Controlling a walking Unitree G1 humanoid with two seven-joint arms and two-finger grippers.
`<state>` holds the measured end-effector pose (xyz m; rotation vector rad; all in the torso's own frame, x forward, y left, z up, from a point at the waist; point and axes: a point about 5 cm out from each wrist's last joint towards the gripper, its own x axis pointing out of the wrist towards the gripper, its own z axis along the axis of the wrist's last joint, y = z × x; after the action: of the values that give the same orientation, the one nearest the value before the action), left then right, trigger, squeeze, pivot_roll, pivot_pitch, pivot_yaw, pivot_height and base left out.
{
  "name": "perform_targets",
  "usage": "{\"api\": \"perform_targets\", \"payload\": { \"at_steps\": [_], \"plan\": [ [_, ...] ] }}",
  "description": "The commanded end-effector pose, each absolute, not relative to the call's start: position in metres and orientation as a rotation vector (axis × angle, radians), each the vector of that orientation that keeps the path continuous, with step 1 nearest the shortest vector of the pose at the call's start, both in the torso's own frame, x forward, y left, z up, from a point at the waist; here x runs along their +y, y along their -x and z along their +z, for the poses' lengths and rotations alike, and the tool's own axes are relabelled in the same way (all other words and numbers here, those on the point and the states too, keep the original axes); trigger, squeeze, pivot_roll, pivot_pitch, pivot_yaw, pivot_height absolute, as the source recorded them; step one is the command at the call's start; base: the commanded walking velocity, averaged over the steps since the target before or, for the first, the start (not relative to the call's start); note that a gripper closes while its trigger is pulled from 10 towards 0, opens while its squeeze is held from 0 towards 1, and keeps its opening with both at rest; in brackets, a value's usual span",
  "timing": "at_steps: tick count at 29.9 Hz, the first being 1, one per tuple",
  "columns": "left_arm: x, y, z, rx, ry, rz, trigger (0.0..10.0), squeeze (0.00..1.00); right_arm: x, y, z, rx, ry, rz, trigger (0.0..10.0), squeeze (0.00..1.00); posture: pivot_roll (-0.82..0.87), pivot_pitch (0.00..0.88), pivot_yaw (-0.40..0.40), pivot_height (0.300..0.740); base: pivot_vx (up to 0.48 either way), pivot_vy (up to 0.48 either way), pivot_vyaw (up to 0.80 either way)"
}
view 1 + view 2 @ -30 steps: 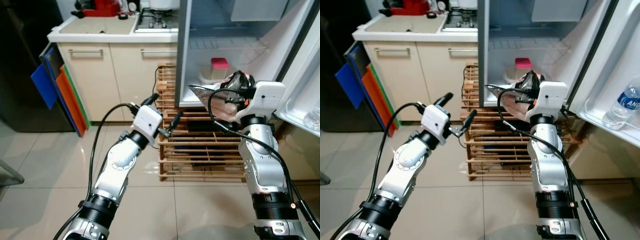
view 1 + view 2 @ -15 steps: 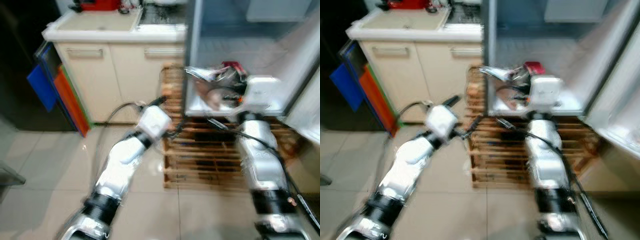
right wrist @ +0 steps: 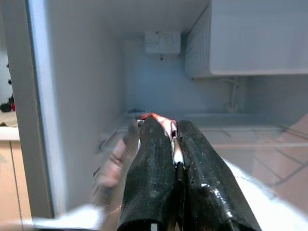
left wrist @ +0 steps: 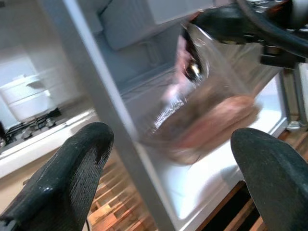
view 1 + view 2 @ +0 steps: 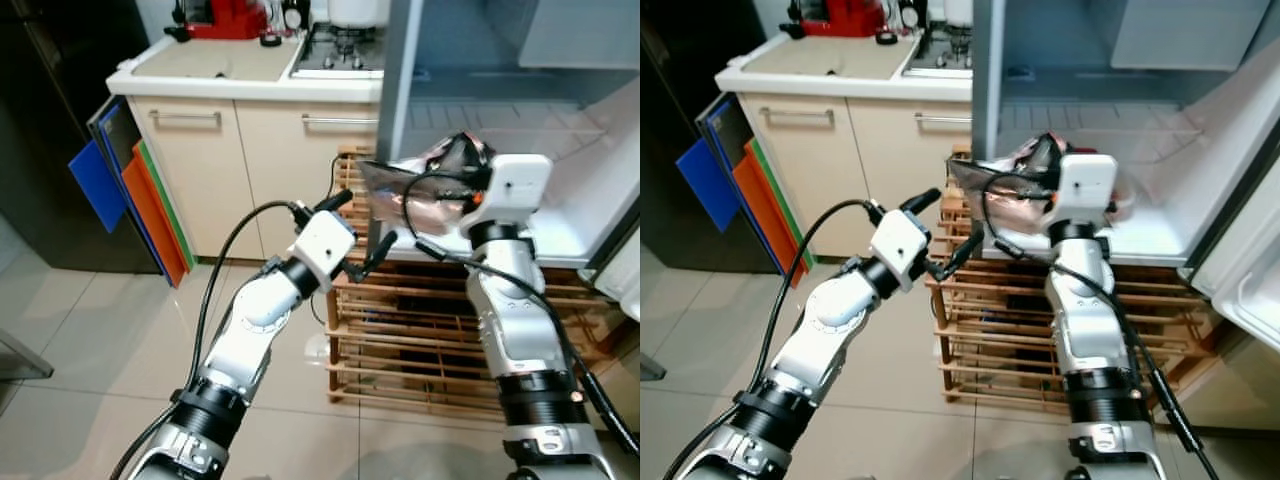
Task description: Restocking fridge
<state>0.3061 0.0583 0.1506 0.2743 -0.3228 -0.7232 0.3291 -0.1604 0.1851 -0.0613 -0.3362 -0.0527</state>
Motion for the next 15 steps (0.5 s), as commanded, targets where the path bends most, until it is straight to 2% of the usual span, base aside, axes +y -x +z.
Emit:
{"api": "perform_targets", "payload": {
  "at_steps": [1, 3, 15],
  "plan": [
    [0.0672, -0.3086, 0.1554, -0.327, -0.245, -0.687, 10.0, 0.0, -0.151, -0.3317, 0.1958, -0.372, 0.057, -0.021, 0.0, 0.0, -0.02, 0.0, 0.034, 0.74, 0.0, -0.255, 0.0],
    [0.0679, -0.3087, 0.1559, -0.327, -0.23, -0.682, 10.0, 0.0, -0.151, -0.3321, 0.1957, -0.371, 0.059, -0.02, 0.0, 0.0, -0.03, 0.0, 0.034, 0.74, 0.0, -0.255, 0.0],
    [0.066, -0.3069, 0.1537, -0.305, -0.242, -0.694, 10.0, 0.0, -0.1489, -0.3411, 0.203, -0.376, 0.089, -0.011, 0.0, 0.0, -0.01, 0.0, 0.033, 0.74, 0.253, -0.405, 0.0]
  ]
}}
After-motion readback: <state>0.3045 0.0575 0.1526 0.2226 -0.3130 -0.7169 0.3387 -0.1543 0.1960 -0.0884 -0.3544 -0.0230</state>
